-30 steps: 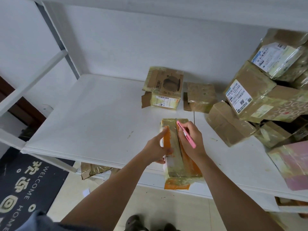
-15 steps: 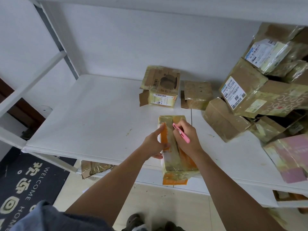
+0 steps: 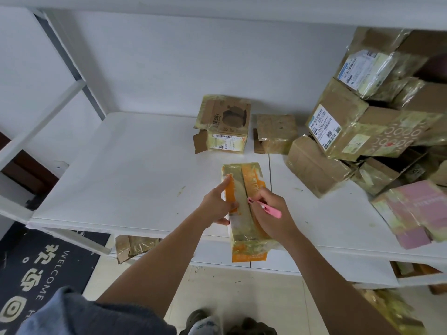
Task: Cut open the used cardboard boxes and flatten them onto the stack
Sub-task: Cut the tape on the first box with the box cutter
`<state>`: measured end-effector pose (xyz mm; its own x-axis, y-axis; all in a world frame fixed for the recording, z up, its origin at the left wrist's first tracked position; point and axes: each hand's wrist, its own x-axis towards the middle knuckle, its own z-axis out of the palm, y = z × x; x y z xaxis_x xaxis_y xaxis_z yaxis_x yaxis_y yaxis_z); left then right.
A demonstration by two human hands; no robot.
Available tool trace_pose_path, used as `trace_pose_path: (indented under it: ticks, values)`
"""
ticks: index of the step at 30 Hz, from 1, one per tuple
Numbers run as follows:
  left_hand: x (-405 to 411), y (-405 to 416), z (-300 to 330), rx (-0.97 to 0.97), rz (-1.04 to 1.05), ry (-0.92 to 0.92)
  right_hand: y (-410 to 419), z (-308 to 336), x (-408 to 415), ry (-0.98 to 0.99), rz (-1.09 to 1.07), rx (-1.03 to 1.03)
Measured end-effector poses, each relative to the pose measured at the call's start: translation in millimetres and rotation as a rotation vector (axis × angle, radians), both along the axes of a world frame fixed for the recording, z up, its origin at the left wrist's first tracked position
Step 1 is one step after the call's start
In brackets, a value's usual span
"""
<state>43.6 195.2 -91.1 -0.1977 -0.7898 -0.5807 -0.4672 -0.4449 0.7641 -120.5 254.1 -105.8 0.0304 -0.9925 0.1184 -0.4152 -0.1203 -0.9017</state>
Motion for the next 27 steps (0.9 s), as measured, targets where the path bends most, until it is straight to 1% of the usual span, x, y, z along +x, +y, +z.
trace_pose_path:
  ticks: [4,8,10,13,15,18,20,23,25,27]
  values:
    - [-3,1,1,-0.009,0.010,-0.025,32,2,-1,-0.013,0.020,0.049]
    - [-7,2,2,-0.002,0.028,-0.056,73,6,-2,0.070,0.028,-0.017]
    - [-9,2,3,0.002,0.031,-0.068,90,8,-6,0.114,0.002,-0.034]
    - [-13,3,7,0.015,0.040,-0.086,106,8,-13,0.085,-0.060,-0.020]
    - [-15,5,8,0.021,0.054,-0.074,114,8,-13,0.001,-0.156,-0.036]
    - [-21,9,10,0.003,0.096,-0.055,117,1,-13,-0.149,-0.486,-0.071]
    - [-29,14,11,-0.002,0.141,-0.035,116,-5,-12,-0.209,-0.623,-0.090]
    - [-41,21,8,-0.041,0.199,-0.024,111,-9,-5,-0.248,-0.647,-0.119]
    - [-45,25,5,-0.091,0.215,-0.050,103,-8,-2,-0.251,-0.645,-0.171]
    - [-45,27,4,-0.124,0.189,-0.103,92,-6,-4,-0.253,-0.684,-0.193]
